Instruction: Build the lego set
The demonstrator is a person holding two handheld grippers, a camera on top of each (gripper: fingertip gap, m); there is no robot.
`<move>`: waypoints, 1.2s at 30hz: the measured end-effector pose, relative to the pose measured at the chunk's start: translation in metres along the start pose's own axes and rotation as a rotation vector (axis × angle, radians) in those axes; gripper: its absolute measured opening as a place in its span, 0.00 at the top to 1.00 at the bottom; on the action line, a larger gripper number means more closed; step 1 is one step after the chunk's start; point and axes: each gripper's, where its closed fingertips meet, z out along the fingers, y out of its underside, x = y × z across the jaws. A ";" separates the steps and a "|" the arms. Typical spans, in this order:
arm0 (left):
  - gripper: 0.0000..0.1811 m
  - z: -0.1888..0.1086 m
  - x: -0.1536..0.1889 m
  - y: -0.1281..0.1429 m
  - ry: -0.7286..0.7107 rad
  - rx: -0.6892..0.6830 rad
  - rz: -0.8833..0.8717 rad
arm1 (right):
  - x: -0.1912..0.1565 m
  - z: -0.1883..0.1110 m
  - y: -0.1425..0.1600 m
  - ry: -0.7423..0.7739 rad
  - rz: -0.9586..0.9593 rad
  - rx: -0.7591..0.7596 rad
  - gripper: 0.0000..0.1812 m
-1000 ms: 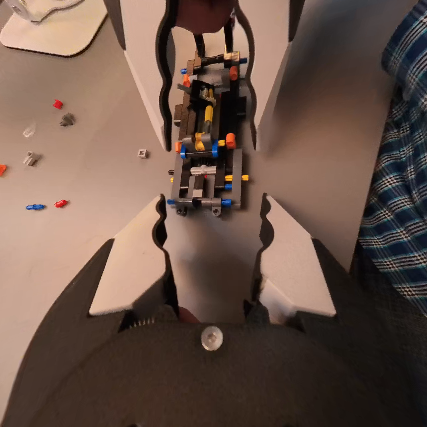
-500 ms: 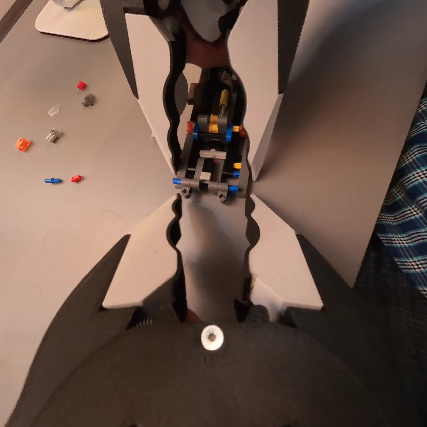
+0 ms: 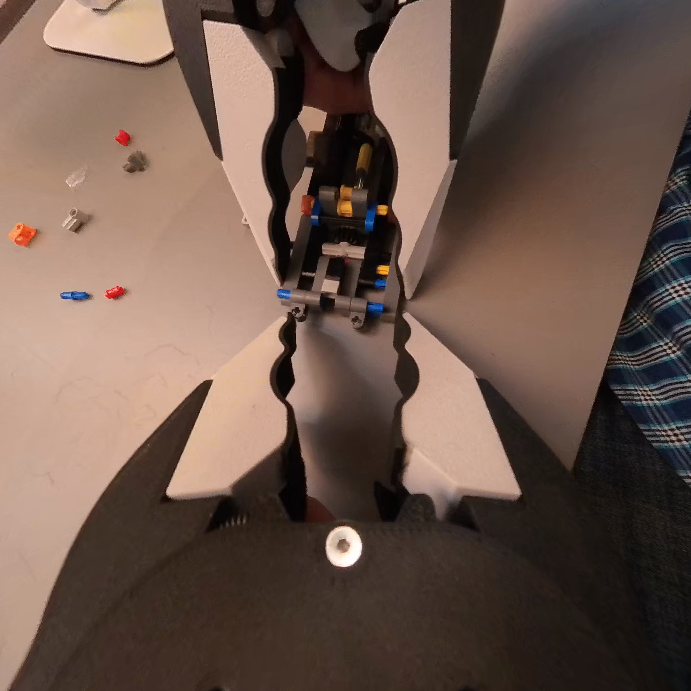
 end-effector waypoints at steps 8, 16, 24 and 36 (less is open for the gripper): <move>0.72 0.002 -0.001 -0.001 0.042 -0.003 -0.009 | 0.001 -0.001 0.001 -0.006 0.003 -0.002 0.65; 0.71 0.002 -0.001 -0.001 0.020 -0.001 -0.008 | 0.001 -0.002 0.001 -0.005 0.006 0.028 0.65; 0.68 0.000 0.002 -0.001 -0.023 -0.010 -0.042 | -0.001 -0.005 0.001 -0.058 0.028 0.063 0.65; 0.80 0.005 0.006 -0.006 0.009 -0.007 -0.041 | 0.001 -0.008 0.002 -0.097 0.080 0.091 0.65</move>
